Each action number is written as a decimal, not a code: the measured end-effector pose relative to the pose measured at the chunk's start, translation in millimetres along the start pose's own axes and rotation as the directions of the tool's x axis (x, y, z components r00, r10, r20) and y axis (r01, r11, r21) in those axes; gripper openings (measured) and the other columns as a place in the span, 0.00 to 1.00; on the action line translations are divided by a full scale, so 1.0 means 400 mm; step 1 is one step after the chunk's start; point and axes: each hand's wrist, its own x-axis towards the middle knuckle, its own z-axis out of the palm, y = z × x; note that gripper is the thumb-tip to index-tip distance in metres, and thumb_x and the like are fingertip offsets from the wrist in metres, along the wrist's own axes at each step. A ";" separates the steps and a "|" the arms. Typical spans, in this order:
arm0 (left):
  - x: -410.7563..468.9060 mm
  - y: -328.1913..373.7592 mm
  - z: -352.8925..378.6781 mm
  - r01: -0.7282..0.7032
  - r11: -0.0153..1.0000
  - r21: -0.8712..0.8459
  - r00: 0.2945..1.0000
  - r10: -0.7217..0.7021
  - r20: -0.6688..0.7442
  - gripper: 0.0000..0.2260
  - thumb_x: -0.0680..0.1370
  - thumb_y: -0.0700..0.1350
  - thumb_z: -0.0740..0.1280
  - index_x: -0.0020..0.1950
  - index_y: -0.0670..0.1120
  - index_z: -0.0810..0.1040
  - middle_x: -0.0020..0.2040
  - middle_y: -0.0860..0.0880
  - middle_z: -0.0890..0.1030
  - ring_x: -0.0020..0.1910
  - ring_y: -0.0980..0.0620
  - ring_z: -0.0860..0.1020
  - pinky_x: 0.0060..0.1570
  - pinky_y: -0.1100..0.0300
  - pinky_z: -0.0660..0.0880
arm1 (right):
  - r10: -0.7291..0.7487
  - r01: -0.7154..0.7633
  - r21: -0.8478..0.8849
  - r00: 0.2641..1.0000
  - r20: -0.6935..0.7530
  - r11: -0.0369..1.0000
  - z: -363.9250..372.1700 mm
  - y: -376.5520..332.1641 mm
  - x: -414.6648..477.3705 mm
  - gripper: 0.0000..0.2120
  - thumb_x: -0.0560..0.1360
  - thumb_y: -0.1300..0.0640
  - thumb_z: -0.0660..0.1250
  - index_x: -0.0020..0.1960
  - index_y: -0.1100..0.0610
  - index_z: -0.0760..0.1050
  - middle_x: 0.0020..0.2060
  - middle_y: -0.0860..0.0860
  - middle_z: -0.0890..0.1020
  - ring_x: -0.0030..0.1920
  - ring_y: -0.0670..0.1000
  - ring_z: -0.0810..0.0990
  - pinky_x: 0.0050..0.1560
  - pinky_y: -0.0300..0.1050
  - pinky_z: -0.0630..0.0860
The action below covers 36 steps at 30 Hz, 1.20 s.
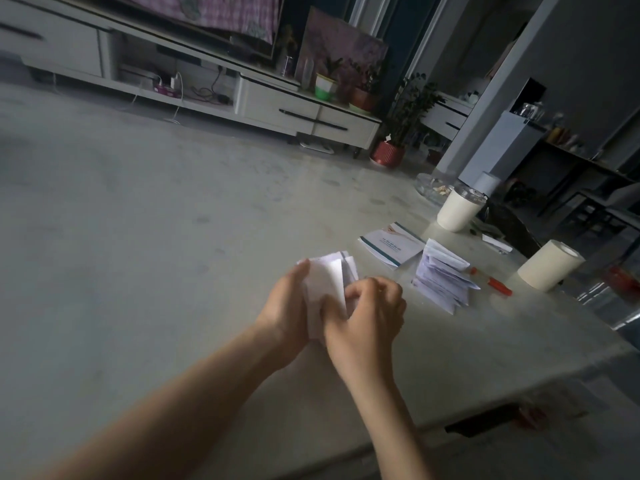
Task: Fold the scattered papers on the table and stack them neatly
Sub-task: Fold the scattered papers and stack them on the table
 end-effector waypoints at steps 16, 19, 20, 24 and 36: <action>0.020 -0.050 0.034 -0.081 0.964 0.255 0.997 0.082 0.005 0.08 0.75 0.40 0.68 0.54 0.42 0.80 0.51 0.39 0.83 0.49 0.42 0.81 0.53 0.43 0.77 | -0.095 -0.102 0.426 0.904 0.418 0.899 -0.114 0.131 0.079 0.05 0.78 0.59 0.62 0.51 0.55 0.76 0.44 0.50 0.83 0.45 0.42 0.79 0.46 0.34 0.74; 0.026 -0.051 0.029 -0.095 0.957 0.276 0.994 0.103 -0.016 0.06 0.76 0.40 0.67 0.52 0.41 0.80 0.50 0.38 0.82 0.46 0.43 0.81 0.53 0.45 0.76 | -0.115 -0.100 0.412 0.878 0.466 0.906 -0.083 0.123 0.059 0.15 0.76 0.47 0.60 0.49 0.59 0.74 0.41 0.58 0.79 0.41 0.45 0.75 0.44 0.42 0.73; 0.029 -0.048 0.026 -0.098 0.958 0.271 0.994 0.109 -0.026 0.05 0.76 0.40 0.67 0.51 0.41 0.80 0.50 0.37 0.82 0.46 0.43 0.80 0.53 0.45 0.76 | -0.106 -0.102 0.401 0.880 0.463 0.910 -0.074 0.119 0.064 0.18 0.75 0.44 0.59 0.48 0.60 0.74 0.40 0.59 0.78 0.41 0.44 0.73 0.43 0.42 0.72; 0.047 -0.025 0.010 -0.117 0.965 0.236 0.988 0.138 -0.073 0.04 0.76 0.39 0.66 0.50 0.42 0.79 0.43 0.43 0.82 0.42 0.46 0.80 0.52 0.48 0.76 | 0.231 -0.259 0.263 0.964 0.133 0.929 -0.033 0.153 0.204 0.10 0.75 0.49 0.65 0.48 0.57 0.74 0.43 0.52 0.77 0.47 0.50 0.75 0.46 0.40 0.69; 0.064 0.008 -0.021 -0.149 0.973 0.176 0.986 0.159 -0.048 0.05 0.75 0.39 0.68 0.50 0.42 0.80 0.43 0.45 0.84 0.40 0.51 0.81 0.43 0.57 0.77 | 0.657 -0.599 -0.302 0.740 0.144 0.741 0.034 0.182 0.396 0.25 0.76 0.55 0.64 0.70 0.62 0.63 0.66 0.56 0.72 0.64 0.56 0.72 0.56 0.44 0.71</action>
